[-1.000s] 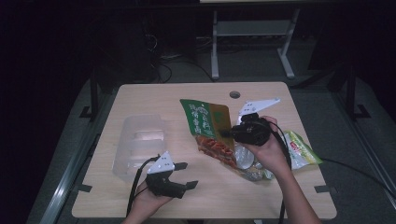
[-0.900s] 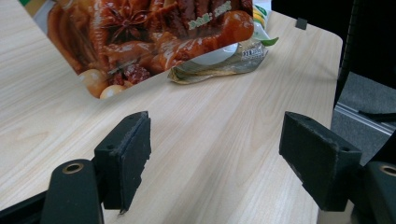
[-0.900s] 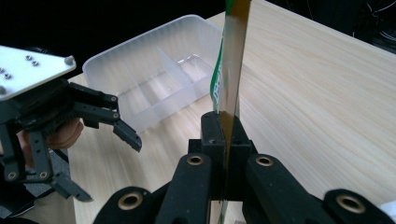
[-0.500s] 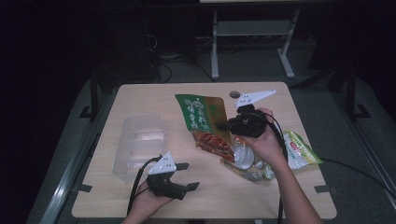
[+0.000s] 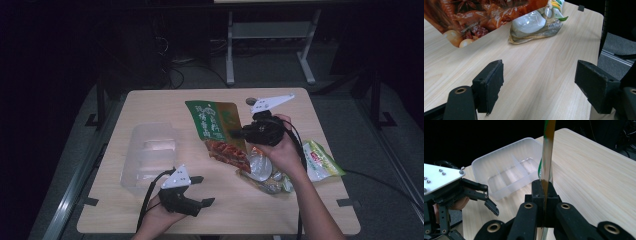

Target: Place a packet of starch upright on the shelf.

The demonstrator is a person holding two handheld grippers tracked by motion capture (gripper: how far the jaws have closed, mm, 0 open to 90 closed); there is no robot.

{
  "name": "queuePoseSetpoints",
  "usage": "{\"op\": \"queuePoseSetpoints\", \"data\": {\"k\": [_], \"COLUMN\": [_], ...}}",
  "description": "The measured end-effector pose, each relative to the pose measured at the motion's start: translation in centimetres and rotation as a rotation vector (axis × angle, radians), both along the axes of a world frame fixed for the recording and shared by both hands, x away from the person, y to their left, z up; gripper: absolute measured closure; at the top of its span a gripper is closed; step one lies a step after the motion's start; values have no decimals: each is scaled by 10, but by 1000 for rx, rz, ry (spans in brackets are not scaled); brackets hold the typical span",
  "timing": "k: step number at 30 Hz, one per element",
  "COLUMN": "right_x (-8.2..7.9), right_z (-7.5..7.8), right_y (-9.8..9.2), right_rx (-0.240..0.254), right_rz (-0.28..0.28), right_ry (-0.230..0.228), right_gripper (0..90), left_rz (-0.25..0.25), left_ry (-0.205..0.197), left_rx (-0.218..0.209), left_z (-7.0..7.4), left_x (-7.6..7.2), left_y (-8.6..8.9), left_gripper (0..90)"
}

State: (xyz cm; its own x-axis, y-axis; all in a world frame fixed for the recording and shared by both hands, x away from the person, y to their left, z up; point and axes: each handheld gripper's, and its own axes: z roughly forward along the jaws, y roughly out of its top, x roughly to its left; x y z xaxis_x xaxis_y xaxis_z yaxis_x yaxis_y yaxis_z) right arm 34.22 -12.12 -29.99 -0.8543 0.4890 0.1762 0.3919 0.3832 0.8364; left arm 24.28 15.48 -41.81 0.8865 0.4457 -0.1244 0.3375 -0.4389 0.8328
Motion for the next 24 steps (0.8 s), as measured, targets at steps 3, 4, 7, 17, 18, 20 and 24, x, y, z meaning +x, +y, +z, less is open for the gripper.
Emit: {"op": "queuePoseSetpoints", "data": {"k": [3, 4, 7, 17, 18, 20, 24], "right_x": [0, 0, 1, 12, 17, 22, 28], "right_z": [2, 4, 9, 29, 31, 33, 37], "right_y": [2, 4, 6, 23, 29, 35, 46], "right_rx": [-3, -2, 6, 17, 17, 21, 26], "right_rz": [3, 8, 12, 44, 53, 61, 76], "right_ry": [-6, -9, -15, -57, -64, -62, -59], "right_gripper": [897, 897, 897, 897, 897, 897, 897], "left_rz": [-3, -7, -14, -24, -27, -27, -26], "left_ry": [1, 0, -5, 5, 12, 11, 16], "left_rx": [1, 3, 8, 8, 20, 23, 33], "left_z": [0, 0, 0, 1, 1, 0, -1], "left_x": [0, 0, -1, -3, -3, -3, -3], "left_y": [-1, -2, -4, -6, -6, -6, -5], "left_gripper": [227, 227, 226, 224, 224, 223, 223]}}
